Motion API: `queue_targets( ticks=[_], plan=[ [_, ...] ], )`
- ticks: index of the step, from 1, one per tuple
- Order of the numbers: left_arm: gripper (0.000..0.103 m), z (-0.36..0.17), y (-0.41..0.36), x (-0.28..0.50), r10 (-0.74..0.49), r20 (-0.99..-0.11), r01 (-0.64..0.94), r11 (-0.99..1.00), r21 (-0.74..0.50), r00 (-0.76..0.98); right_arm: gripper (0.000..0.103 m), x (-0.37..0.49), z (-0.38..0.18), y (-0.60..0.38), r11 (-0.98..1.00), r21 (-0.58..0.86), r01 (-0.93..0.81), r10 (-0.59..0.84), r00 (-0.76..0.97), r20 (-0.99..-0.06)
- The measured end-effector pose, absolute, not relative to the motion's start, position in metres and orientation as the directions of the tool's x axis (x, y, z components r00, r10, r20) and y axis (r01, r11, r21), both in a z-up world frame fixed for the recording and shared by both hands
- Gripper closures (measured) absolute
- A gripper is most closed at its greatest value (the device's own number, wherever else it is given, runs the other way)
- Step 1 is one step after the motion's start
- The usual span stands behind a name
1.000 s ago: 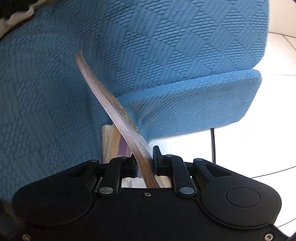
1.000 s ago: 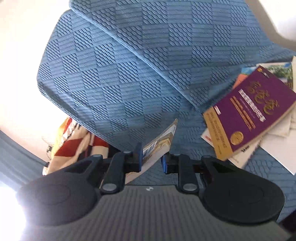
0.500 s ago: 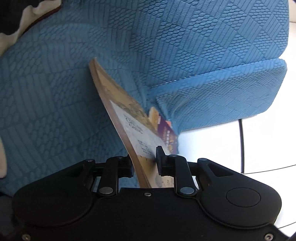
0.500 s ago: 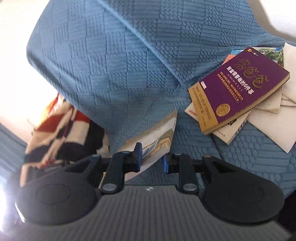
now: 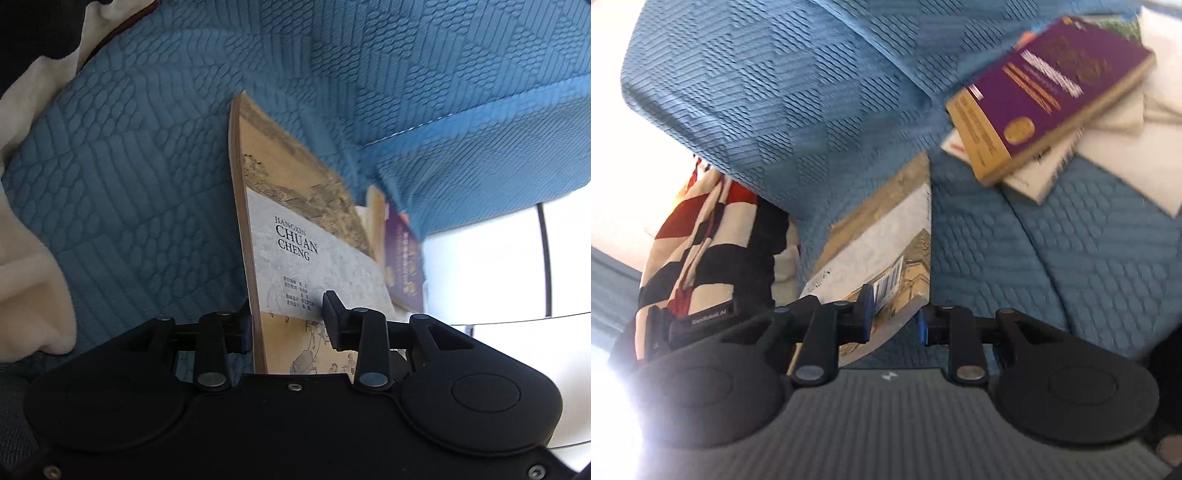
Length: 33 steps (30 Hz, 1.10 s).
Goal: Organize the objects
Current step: 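Lower the tan book flat onto the seat and open the left gripper, then withdraw the left tool and move toward the purple book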
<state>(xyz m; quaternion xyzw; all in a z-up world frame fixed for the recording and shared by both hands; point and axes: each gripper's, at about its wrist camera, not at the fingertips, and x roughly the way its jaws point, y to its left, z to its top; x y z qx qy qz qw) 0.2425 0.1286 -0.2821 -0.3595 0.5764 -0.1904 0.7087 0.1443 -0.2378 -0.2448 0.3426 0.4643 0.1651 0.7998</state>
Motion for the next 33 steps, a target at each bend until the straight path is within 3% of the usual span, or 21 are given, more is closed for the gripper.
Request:
queue_targets(
  ticks=[8,10,16,20,33],
  plan=[
    [0.063,-0.29,0.115,0.239,-0.617,-0.755,-0.146,0.744,-0.652,0.222,0.074,0.146,-0.272,-0.246,0.669,0.723,0.174,0.598,0.452,-0.662],
    [0.063,-0.291,0.111,0.242,-0.607,-0.767,-0.148,0.755,-0.639,0.209,0.07,0.148,-0.272,-0.247,0.675,0.713,0.19,0.592,0.436,-0.677],
    [0.055,-0.278,0.114,0.232,-0.538,-0.817,-0.144,0.809,-0.57,0.21,0.067,0.156,-0.258,-0.237,0.816,0.561,0.137,0.49,0.351,-0.798],
    [0.052,-0.254,0.11,0.228,-0.51,-0.825,-0.106,0.831,-0.546,0.244,0.067,0.152,-0.251,-0.233,0.854,0.512,0.094,0.46,0.322,-0.827],
    [0.051,-0.136,0.076,0.2,-0.453,-0.783,0.087,0.882,-0.463,0.427,0.068,0.141,-0.143,-0.246,0.879,0.454,-0.145,0.461,0.498,-0.734]
  ],
)
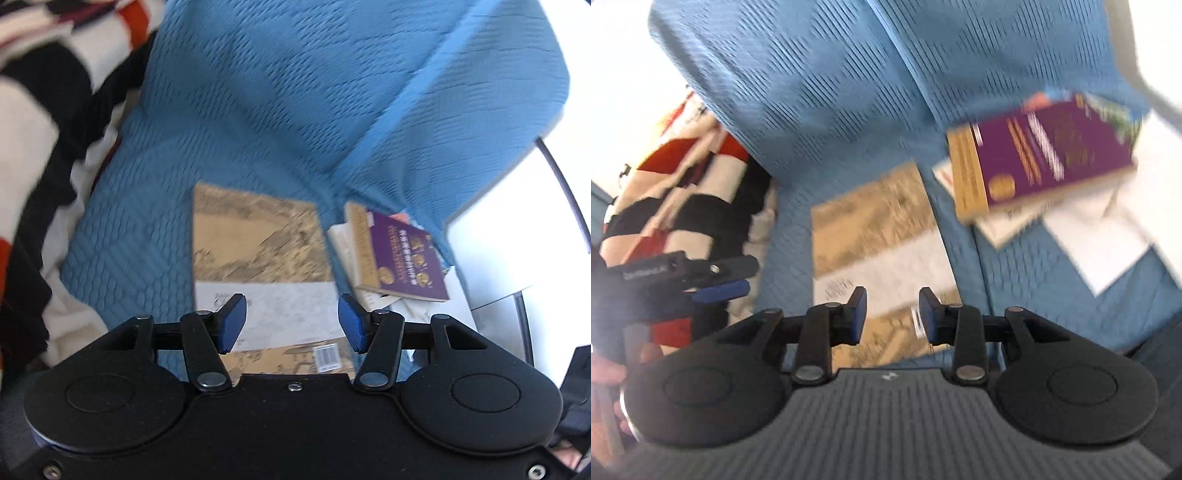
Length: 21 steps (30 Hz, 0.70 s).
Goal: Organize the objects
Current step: 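Withdraw the left tool and move toward the purple book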
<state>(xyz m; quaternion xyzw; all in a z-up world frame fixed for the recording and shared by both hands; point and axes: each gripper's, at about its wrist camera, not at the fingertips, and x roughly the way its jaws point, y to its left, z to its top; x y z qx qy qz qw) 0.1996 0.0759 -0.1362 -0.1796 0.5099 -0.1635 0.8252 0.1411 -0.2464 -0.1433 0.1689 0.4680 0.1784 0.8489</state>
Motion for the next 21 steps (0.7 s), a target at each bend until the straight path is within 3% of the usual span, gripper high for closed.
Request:
queue_targets(
  ticks=[10,21],
  plan=[
    [0.049,-0.076,0.047,0.163,-0.462,-0.714,0.194,0.882,-0.429,0.526,0.068,0.11,-0.071,-0.268,0.893,0.376,-0.248,0.442,0.635,-0.633],
    [0.045,-0.044,0.006,0.124,-0.408,-0.68,0.259,0.913,-0.316,0.609,0.068,0.07,-0.052,-0.29,0.916,0.321,-0.24,0.393,0.694,-0.603]
  ],
)
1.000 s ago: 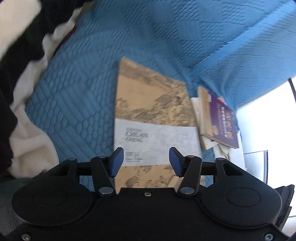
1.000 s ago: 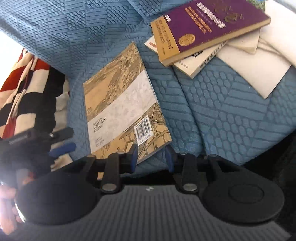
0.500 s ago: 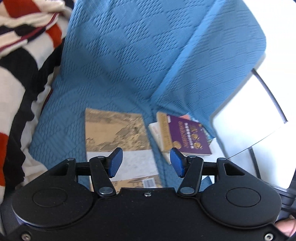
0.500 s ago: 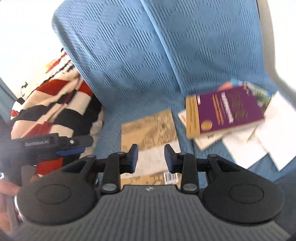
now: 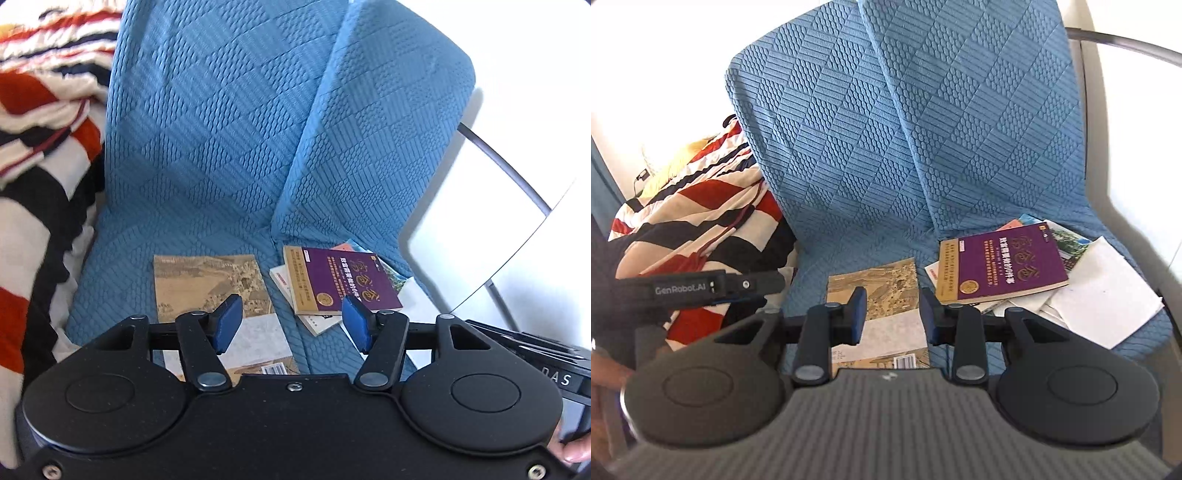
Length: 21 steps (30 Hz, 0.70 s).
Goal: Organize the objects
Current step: 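Withdraw the left tool and move toward the purple book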
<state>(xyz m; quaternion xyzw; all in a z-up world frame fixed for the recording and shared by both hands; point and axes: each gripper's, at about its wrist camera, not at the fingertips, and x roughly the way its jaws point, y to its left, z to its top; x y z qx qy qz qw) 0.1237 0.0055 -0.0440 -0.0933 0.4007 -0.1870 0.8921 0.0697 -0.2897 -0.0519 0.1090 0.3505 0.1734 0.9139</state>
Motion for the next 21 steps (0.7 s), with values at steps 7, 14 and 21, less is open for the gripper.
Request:
queue_targets(
  ticks=[7,14,21],
  plan=[
    [0.043,-0.041,-0.018,0.108,-0.416,-0.674,0.286,0.909,-0.302,0.611,0.068,0.053,-0.062,-0.301,0.931,0.295,-0.213,0.356,0.706,-0.612],
    [0.041,-0.046,-0.036,0.094,-0.429,-0.68,0.302,0.903,-0.306,0.594,0.067,0.041,-0.072,-0.307,0.944,0.267,-0.195,0.325,0.697,-0.639],
    [0.037,-0.05,-0.05,0.083,-0.419,-0.688,0.321,0.906,-0.275,0.593,0.067,0.031,-0.079,-0.321,0.952,0.26,-0.159,0.294,0.699,-0.652]
  ],
)
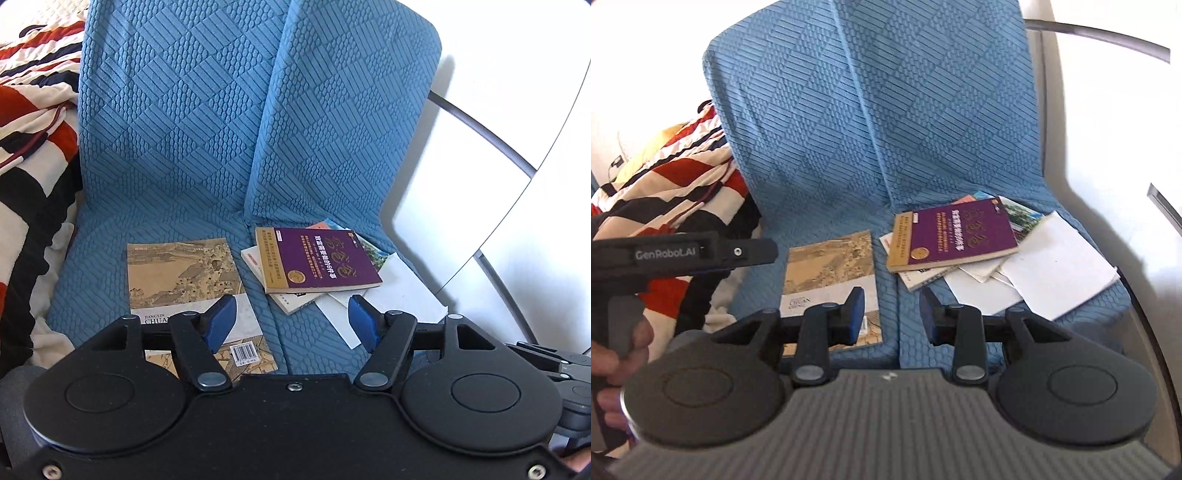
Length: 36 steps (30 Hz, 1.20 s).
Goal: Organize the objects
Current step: 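Withdraw the left tool and move toward the purple book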
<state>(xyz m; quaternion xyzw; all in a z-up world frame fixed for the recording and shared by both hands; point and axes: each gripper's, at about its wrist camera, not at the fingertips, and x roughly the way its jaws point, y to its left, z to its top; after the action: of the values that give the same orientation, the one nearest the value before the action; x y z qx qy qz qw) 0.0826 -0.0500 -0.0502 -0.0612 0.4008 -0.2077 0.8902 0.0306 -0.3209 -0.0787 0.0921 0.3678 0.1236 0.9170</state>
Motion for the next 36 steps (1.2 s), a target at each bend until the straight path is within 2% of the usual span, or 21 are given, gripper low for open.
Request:
queue_targets(
  ticks=[5,8,9,10,11,13,24,26,27,36],
  plan=[
    [0.026,-0.048,-0.054,0.08,-0.419,-0.683,0.326,0.906,-0.269,0.598,0.064,0.029,-0.081,-0.328,0.962,0.24,-0.126,0.258,0.705,-0.661],
    [0.022,-0.045,-0.054,0.079,-0.42,-0.682,0.326,0.906,-0.272,0.598,0.047,0.029,-0.081,-0.331,0.963,0.24,-0.118,0.251,0.71,-0.658],
    [0.02,-0.044,-0.055,0.079,-0.418,-0.683,0.326,0.906,-0.269,0.599,0.036,0.029,-0.081,-0.331,0.964,0.236,-0.118,0.248,0.713,-0.656],
    [0.014,-0.043,-0.055,0.079,-0.418,-0.682,0.328,0.906,-0.267,0.6,0.019,0.03,-0.081,-0.332,0.966,0.23,-0.118,0.243,0.717,-0.653],
    [0.01,-0.043,-0.055,0.078,-0.42,-0.68,0.331,0.905,-0.267,0.602,0.014,0.029,-0.081,-0.332,0.967,0.224,-0.119,0.239,0.723,-0.648],
    [0.005,-0.042,-0.055,0.078,-0.428,-0.674,0.337,0.901,-0.272,0.602,0.014,0.031,-0.082,-0.331,0.97,0.211,-0.122,0.233,0.723,-0.651],
    [0.002,-0.05,-0.05,0.086,-0.428,-0.675,0.323,0.903,-0.285,0.601,0.014,0.043,-0.091,-0.327,0.964,0.237,-0.116,0.25,0.694,-0.675],
    [0.001,-0.051,-0.047,0.089,-0.428,-0.672,0.317,0.903,-0.29,0.605,0.009,0.046,-0.093,-0.325,0.964,0.236,-0.119,0.252,0.685,-0.683],
    [0.001,-0.052,-0.047,0.09,-0.428,-0.671,0.316,0.903,-0.291,0.605,0.001,0.048,-0.095,-0.324,0.965,0.236,-0.116,0.25,0.682,-0.687],
    [0.001,-0.078,-0.051,0.118,-0.436,-0.67,0.326,0.899,-0.292,0.601,0.0,0.062,-0.117,-0.319,0.966,0.239,-0.098,0.24,0.68,-0.693]
  ],
)
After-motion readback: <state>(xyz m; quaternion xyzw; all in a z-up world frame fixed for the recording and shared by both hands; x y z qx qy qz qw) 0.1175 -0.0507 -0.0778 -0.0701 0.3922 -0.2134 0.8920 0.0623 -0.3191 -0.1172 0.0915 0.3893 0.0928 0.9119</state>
